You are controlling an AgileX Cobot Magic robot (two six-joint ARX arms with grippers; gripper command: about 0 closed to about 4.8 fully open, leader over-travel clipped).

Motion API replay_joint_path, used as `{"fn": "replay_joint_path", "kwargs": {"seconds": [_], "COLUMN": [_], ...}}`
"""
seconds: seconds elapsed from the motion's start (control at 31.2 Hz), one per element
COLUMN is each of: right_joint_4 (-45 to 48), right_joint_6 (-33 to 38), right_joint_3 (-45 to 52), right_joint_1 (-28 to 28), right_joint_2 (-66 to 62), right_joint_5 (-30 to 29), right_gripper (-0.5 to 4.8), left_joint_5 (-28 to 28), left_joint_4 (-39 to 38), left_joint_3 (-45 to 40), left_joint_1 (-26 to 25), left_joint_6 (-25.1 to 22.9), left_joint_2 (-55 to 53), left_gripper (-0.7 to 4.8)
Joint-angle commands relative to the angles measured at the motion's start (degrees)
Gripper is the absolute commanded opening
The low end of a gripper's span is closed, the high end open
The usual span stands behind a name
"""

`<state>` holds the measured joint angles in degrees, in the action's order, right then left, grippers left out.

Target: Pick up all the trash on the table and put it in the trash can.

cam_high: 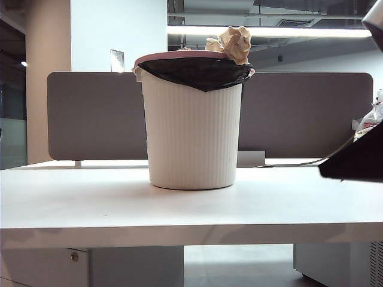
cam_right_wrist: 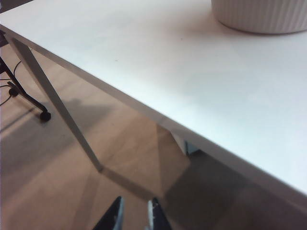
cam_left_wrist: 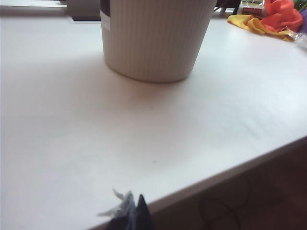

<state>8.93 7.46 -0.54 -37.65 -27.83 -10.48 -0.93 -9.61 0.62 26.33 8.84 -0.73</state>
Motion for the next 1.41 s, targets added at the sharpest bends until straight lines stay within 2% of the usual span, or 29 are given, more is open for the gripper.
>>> {"fn": "replay_joint_path", "kwargs": {"seconds": [0.03,0.13,0.26,0.42,0.55,0.99,1.41], "right_joint_4": [-2.4,-3.7,-4.1,-4.1,-2.1,-3.3,-3.3], "right_joint_6": [0.0,0.0,0.0,0.0,0.0,0.0,0.0], "right_joint_3": [0.2,0.2,0.2,0.2,0.2,0.2,0.2], "right_joint_1": [1.7,5.7,13.6,22.9,28.0,36.8,37.3], "right_joint_2": [6.1,11.0,18.6,27.6,27.7,27.7,27.7], "right_joint_5": [-0.2,-0.2,-0.1,0.1,0.3,-0.1,0.0], "right_gripper": [0.77,0.77,0.77,0.77,0.77,0.77,0.77], "left_joint_5": [-4.3,-6.0,-5.1,-5.1,-5.2,-5.4,-5.4], "left_joint_4": [-0.3,-0.2,-0.2,-0.2,-0.2,-0.2,-0.2], "left_joint_3": [-0.2,-0.2,-0.2,-0.2,-0.2,-0.2,-0.2], "left_joint_1": [-5.0,-12.1,-21.6,-28.9,-29.5,-29.5,-29.5], "left_joint_6": [0.2,0.2,0.2,0.2,0.2,0.2,0.2], "left_joint_2": [0.5,0.5,0.5,0.5,0.5,0.5,0.5], "left_gripper": [-0.04,-0.04,-0.04,-0.04,-0.04,-0.04,-0.04]}}
